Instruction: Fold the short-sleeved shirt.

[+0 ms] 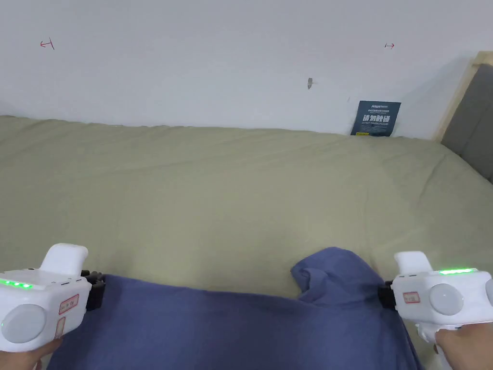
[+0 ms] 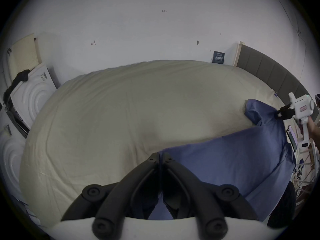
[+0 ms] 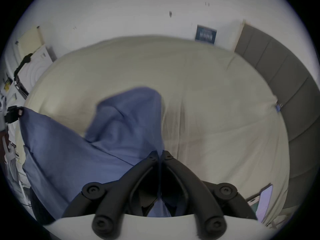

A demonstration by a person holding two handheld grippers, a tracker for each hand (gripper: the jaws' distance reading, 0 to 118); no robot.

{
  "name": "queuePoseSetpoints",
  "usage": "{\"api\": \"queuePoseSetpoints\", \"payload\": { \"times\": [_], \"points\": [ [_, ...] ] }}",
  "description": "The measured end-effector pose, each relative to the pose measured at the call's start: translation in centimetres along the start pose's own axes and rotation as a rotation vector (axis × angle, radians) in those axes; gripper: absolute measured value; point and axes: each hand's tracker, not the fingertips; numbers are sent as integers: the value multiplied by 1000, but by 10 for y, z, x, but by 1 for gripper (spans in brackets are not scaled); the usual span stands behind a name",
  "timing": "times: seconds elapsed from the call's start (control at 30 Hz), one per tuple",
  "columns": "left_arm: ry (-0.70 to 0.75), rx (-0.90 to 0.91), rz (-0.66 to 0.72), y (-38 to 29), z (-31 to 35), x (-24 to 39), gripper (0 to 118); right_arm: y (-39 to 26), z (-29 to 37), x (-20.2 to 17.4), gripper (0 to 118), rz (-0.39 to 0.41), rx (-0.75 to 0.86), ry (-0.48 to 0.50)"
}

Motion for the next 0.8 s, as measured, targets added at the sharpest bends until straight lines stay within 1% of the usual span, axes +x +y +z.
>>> {"api": "queuePoseSetpoints", "payload": {
  "times": [0.07,0.13,0.27,0.37,0.43,0.53,0.63,0.7,0.73,0.77,0.8],
  "points": [
    [5,29,-5,-5,28,-3,0,-5,44,1,2,1,82,25],
    [0,69,6,-12,60,-7,0,-16,86,1,2,22,140,40],
    [-8,118,31,-54,130,-10,0,-75,157,-8,2,55,193,62],
    [0,100,35,-102,166,-4,0,-133,183,-17,2,66,198,58],
    [-9,34,32,-137,174,-2,0,-172,186,-24,2,76,170,38],
    [17,-59,30,-190,165,-1,0,-231,174,-32,2,37,105,35],
    [44,-137,45,-231,144,0,0,-274,154,-40,2,4,45,3],
    [48,-150,40,-243,134,2,0,-288,146,-45,3,7,34,-16],
    [53,-145,43,-245,132,5,2,-291,144,-47,5,6,36,-19],
    [61,-117,47,-245,133,7,2,-290,146,-49,7,7,57,-34],
    [72,-76,47,-242,136,9,5,-289,151,-49,7,13,100,-73]
  ]
}}
